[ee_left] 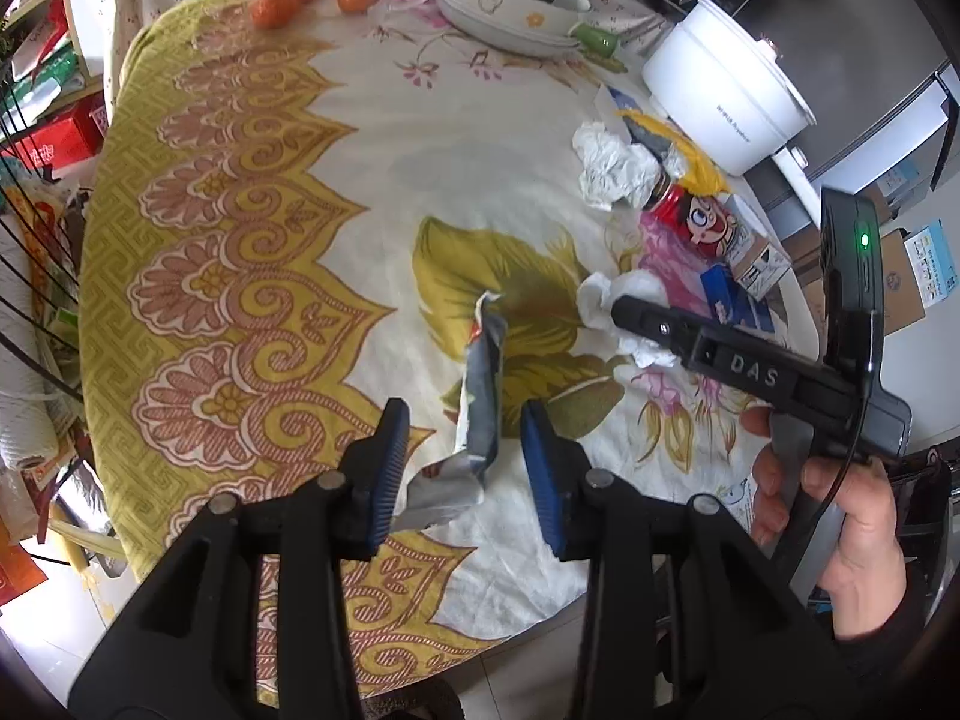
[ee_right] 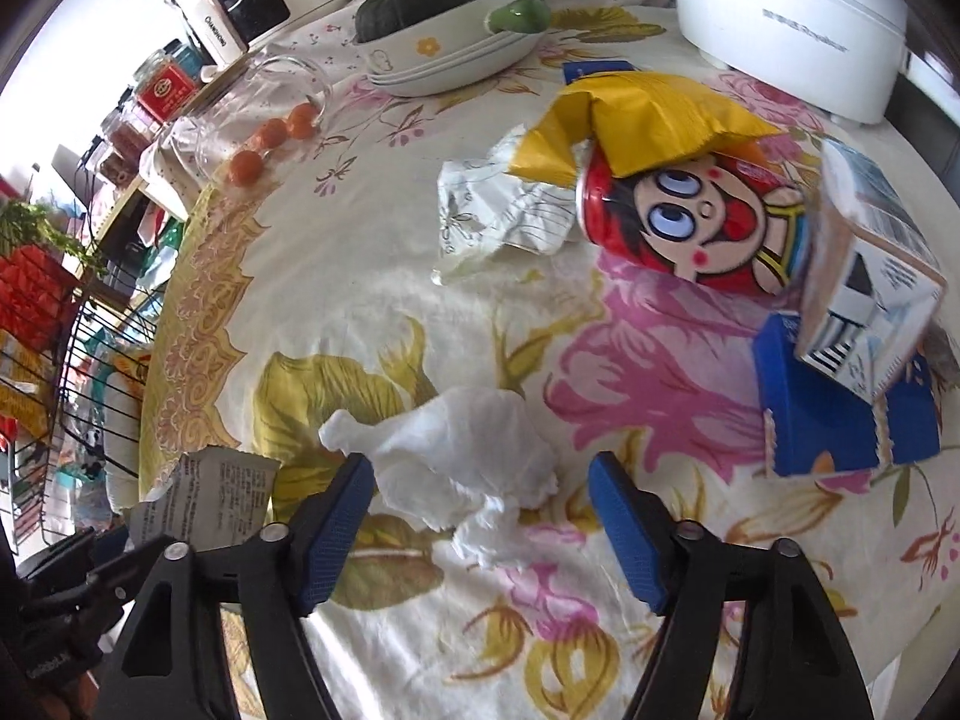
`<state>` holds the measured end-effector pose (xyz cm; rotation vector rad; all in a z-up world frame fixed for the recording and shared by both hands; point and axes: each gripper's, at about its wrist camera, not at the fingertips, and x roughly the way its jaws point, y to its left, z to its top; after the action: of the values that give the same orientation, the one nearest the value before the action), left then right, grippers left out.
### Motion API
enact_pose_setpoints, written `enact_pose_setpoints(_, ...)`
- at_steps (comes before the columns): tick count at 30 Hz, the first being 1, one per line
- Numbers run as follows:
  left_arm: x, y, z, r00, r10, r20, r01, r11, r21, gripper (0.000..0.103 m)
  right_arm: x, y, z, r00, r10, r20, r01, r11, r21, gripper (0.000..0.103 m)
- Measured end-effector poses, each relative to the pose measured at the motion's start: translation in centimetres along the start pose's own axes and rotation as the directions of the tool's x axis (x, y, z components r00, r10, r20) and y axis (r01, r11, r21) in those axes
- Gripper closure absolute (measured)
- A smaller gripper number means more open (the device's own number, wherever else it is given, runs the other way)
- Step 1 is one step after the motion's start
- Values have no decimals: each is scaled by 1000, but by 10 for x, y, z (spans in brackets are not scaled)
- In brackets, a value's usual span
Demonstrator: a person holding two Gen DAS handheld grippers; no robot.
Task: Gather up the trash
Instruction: 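Grasp the crumpled white tissue with the right tool while the left tool holds the bag, then carry the bag and tissue over the white bin and open both tools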
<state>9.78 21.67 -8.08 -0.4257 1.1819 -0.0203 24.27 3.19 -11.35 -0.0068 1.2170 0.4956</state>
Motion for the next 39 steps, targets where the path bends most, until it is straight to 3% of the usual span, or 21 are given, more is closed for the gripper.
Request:
enact_pose_setpoints(3,8,0,-1,999,-10,-35,10,1000,5,65,5,4,0,1000,-18,-12,17,999,-46,71)
enact_pose_setpoints(5,10,0,-1,999,-27,-45,27,1000,2,77,4,4,-1,1000,-13,-17,12,998,-62,78)
enact_pose_setpoints(7,10,-2,-1,997,-59,-46,59,998,-6,80,0,2,-3,1000,-6,-16,5,998,-67,81)
enact_pose_setpoints(16,3,-37,-1,990,-141,-16,141,989,49,81,-60,-21,-16,1000,-8,7,8,997,-71,82)
enact_pose_setpoints(22,6,-74,-1,979,-205,-23,206,975,85,81,-110,-65,-36,998,-48,40,48,999,-16,82)
enact_pose_setpoints(30,21,-158,-7,957,-285,-50,290,941,176,81,-148,-146,-63,996,-76,54,67,987,144,82)
enact_pose_setpoints(39,61,-270,-28,928,-344,-144,372,879,299,81,-190,-239,-98,986,-152,71,130,959,250,81)
